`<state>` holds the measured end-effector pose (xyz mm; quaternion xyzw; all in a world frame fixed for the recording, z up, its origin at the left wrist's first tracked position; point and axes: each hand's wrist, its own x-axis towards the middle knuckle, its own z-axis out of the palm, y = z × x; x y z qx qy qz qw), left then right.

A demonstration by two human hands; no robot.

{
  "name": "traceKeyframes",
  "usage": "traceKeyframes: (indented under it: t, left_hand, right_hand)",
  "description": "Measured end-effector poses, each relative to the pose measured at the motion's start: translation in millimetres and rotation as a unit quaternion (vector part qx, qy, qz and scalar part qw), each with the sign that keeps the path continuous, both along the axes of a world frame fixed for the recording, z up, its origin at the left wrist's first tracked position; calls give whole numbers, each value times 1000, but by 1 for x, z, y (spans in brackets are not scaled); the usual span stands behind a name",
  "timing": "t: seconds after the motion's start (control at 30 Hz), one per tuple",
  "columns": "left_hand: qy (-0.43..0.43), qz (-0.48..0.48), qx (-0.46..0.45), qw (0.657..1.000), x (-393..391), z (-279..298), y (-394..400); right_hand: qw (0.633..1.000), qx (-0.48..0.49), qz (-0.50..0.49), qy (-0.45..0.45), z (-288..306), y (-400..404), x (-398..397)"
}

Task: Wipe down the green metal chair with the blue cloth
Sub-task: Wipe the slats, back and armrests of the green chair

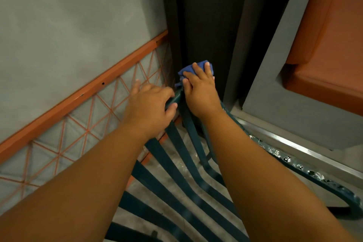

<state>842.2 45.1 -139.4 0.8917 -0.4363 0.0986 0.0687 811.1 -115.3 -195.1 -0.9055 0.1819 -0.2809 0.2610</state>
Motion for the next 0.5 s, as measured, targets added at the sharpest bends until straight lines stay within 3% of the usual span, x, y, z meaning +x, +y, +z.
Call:
traceKeyframes:
  t: [0.2, 0.33, 0.4, 0.5]
  left_hand:
    - [6, -20, -6, 1000, 8, -12, -17]
    - [-53, -29, 36, 997, 5, -16, -18]
    - [-76, -38, 49, 995, 4, -17, -19]
    - [-78, -43, 49, 995, 6, -18, -19]
  right_hand:
    - [988, -67, 27, 137, 19, -15, 18]
    - [975, -80, 14, 205, 28, -32, 32]
    - [978, -65, 15, 197, 26, -40, 40]
    - [992, 42, -13, 121, 17, -50, 42]
